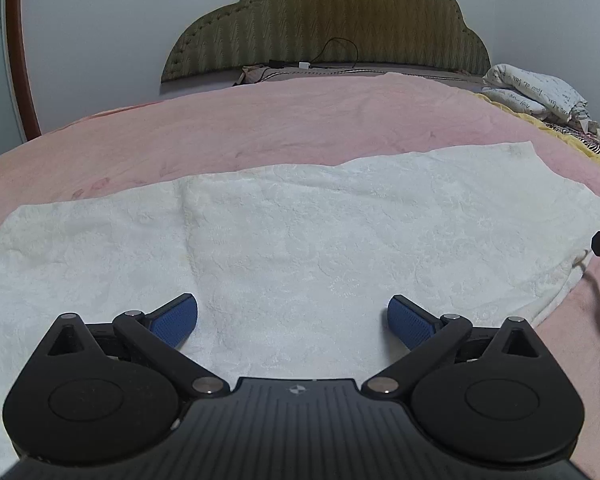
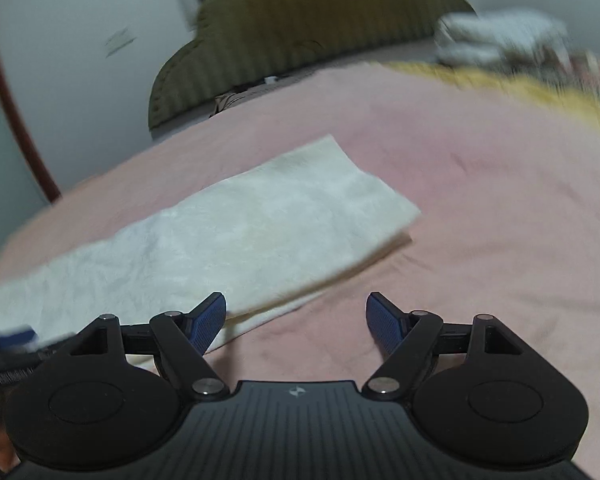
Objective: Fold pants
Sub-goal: 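Smooth the folded pants flat with the right gripper, then grasp the pants end with the right gripper while the left gripper grasps beside it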
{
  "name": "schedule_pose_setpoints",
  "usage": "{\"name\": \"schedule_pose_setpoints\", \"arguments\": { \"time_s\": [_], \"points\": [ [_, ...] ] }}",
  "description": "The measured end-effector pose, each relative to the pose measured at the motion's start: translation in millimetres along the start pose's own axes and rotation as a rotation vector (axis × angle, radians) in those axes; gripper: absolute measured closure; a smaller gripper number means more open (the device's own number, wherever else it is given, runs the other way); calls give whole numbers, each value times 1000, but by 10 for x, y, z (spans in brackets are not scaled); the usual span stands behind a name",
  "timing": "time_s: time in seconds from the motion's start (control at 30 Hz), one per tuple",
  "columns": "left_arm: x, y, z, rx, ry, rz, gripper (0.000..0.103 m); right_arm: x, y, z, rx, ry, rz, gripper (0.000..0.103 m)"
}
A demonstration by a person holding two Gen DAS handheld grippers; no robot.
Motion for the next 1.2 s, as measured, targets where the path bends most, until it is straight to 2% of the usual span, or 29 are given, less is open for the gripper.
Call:
{"name": "schedule_pose_setpoints", "arguments": {
  "time_s": [0.07, 0.17, 0.2, 0.3, 0.43, 0.5, 0.83, 1.2],
  "points": [
    [-1, -3, -1, -1, 1, 0, 0, -32, -47, 4, -72, -8, -42, 24],
    [-6, 3, -13, 1, 2, 2, 0, -123, 52, -8, -62, 2, -100, 24],
    [-6, 2, -14, 2, 2, 3, 0, -162, 89, -19, -47, -1, -108, 21],
    [-8, -6, -18, 4, 3, 2, 0, -275, 136, -71, -5, -48, -107, 14],
    [-7, -6, -17, 3, 3, 2, 0, -446, 30, -239, -65, -86, -81, 12],
    [-7, -5, -16, 3, 3, 2, 0, -511, -20, -286, -111, -107, -104, 0],
    [-7, -3, -17, 4, 3, 3, 0, -534, -11, -288, -142, -129, -122, 0],
    [-8, -1, -17, 5, 4, 3, 0, -556, -12, -285, -131, -129, -95, 0]
  ]
}}
Point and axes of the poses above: each gripper's, at about its wrist camera, not at the fingertips, and x roughly against the way its jaws point, y to its left, z to its underside, the point moved 7 cm from there along -x, roughly the way its jaws point
